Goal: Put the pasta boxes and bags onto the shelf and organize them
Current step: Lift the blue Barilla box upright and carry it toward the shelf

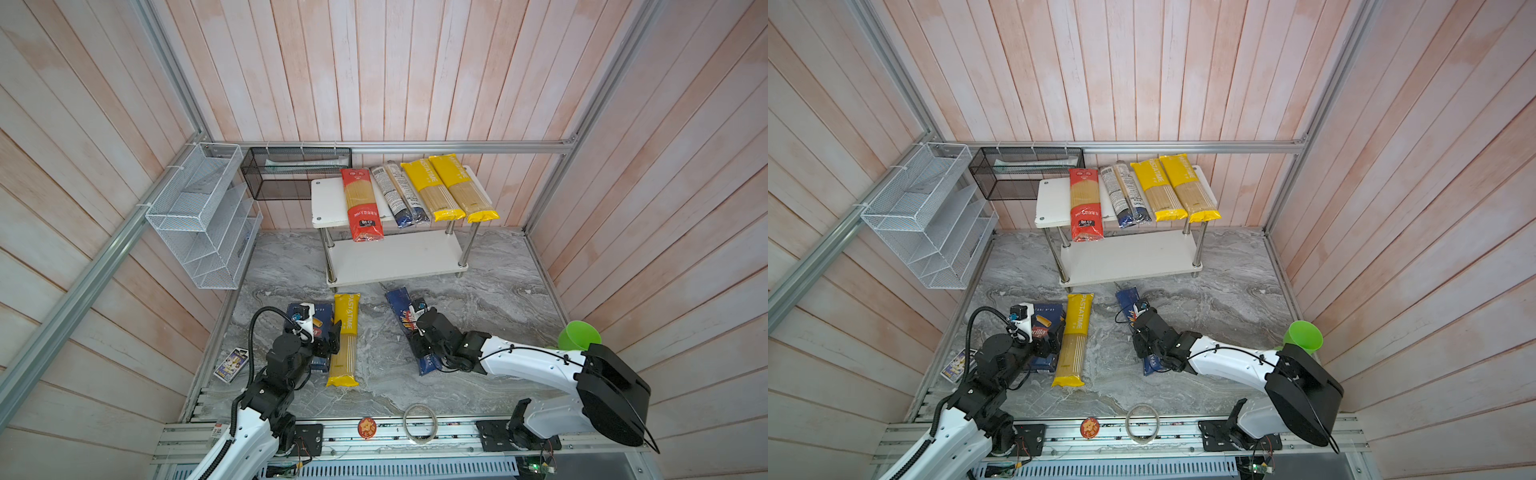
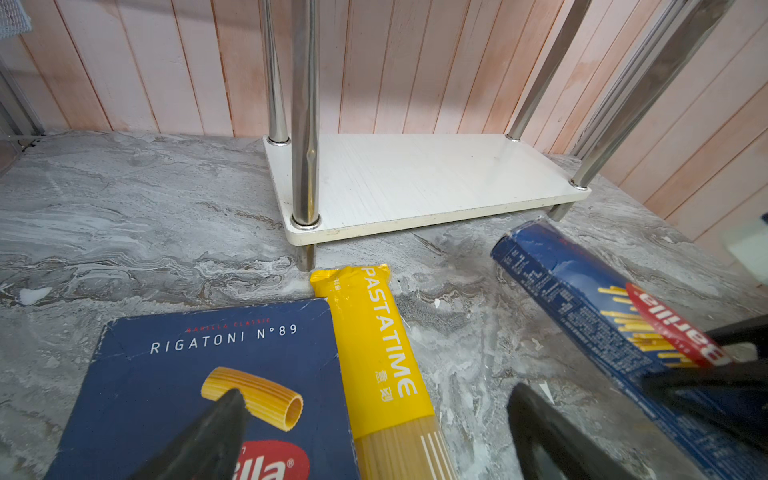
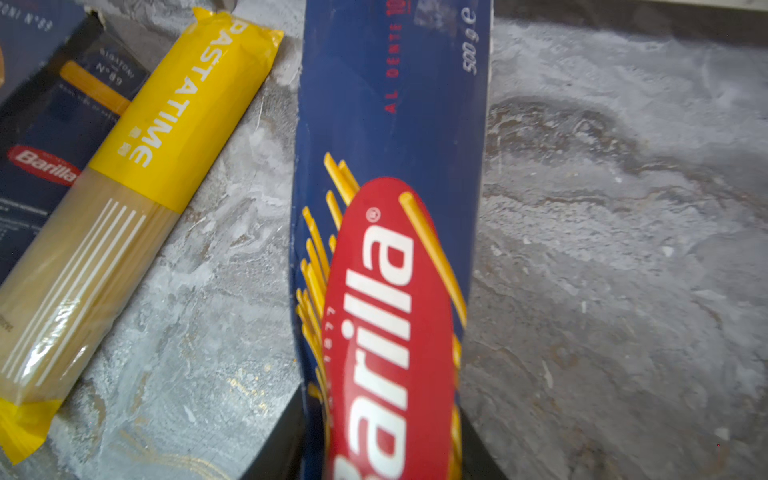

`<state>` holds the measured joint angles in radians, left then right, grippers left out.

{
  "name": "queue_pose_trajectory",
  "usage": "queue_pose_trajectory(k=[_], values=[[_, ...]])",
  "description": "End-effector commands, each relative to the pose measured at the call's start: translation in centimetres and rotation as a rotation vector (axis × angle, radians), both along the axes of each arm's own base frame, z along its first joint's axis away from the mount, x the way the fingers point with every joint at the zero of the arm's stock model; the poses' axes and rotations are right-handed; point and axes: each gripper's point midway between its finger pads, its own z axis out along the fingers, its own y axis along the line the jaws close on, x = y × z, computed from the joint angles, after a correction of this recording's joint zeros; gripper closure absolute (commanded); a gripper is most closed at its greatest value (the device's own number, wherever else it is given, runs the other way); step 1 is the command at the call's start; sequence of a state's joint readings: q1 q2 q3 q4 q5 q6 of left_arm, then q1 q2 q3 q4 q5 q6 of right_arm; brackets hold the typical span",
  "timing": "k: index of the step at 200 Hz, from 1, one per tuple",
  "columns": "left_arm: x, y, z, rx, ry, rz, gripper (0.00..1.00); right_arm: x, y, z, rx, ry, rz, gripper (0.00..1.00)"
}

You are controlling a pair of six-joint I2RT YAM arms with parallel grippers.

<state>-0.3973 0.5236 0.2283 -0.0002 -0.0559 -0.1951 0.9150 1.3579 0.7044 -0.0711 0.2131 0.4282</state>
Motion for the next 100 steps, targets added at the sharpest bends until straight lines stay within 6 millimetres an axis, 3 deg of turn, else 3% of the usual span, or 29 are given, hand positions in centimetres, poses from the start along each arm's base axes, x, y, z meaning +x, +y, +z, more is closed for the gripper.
queue_pose_trajectory(k=[1,100], values=[[0.3,-0.1,1.8,-0.024,-0.041,-0.004,0.00,3.1,0.6,6.6,0.131,-0.152,-0.034,0.63],[0.2,-0.1,1.9,-0.026,-0.044,-0.004,0.00,9.5,-5.1,10.9,0.060,-0.226,-0.107,0.63]])
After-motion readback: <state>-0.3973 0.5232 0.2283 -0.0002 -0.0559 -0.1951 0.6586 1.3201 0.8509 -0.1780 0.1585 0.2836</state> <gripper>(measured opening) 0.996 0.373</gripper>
